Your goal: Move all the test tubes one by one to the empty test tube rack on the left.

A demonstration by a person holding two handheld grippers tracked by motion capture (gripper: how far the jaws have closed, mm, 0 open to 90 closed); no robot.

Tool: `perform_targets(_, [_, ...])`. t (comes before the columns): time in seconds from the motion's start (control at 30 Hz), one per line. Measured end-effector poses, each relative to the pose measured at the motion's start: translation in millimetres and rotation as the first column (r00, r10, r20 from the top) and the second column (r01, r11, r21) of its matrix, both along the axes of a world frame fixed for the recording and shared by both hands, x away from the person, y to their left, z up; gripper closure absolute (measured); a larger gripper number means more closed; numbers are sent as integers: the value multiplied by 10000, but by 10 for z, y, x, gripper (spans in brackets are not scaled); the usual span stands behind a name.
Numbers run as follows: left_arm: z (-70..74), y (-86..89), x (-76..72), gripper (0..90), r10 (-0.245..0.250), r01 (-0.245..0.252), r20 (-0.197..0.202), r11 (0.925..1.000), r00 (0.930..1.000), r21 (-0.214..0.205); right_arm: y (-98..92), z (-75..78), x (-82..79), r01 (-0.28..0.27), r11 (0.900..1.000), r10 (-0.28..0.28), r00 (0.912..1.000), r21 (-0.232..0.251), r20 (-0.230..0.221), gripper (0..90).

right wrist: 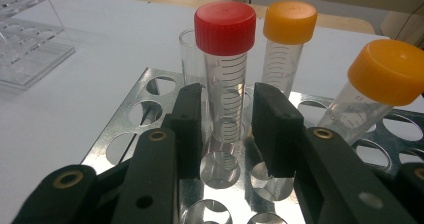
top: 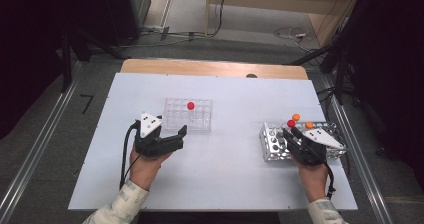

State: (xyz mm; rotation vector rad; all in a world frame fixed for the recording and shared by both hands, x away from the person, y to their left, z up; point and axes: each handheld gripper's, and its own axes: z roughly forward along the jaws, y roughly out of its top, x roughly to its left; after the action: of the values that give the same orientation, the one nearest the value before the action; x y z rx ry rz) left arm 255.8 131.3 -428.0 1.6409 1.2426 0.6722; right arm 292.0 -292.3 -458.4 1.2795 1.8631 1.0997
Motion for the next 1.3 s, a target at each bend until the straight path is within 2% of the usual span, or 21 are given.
perform_targets(0.27, [-4, -12, 1, 149, -18, 19, -28, 10000, 10000, 3, 21, -18, 42, 47, 9999, -46, 10000, -137, 16, 708])
perform_targets(0.47, [-4, -11, -3, 149, -31, 31, -28, 10000, 10000, 3, 11, 11, 25, 58, 10000, -57, 9999, -55, 158, 713])
perform_targets(0.7, [-1, -8, -2, 149, -43, 43, -16, 10000, 10000, -43, 32, 118, -42, 102, 9999, -95, 9985, -116, 546, 713])
perform_targets(1.0, [-3, -3, 1, 143, -31, 31, -18, 10000, 10000, -69, 2, 330, -162, 81, 9997, -107, 9926, 215, 1206, 713])
perform_targets(1.13, [-2, -7, -2, 142, -30, 29, -21, 10000, 10000, -54, 13, 378, -216, -33, 9999, 12, 9905, 153, 1377, 714])
perform_targets(1.3, [1, -5, -4, 142, -29, 29, 36, 10000, 10000, -15, 21, 429, -260, -142, 9994, 95, 9893, 310, 1453, 714])
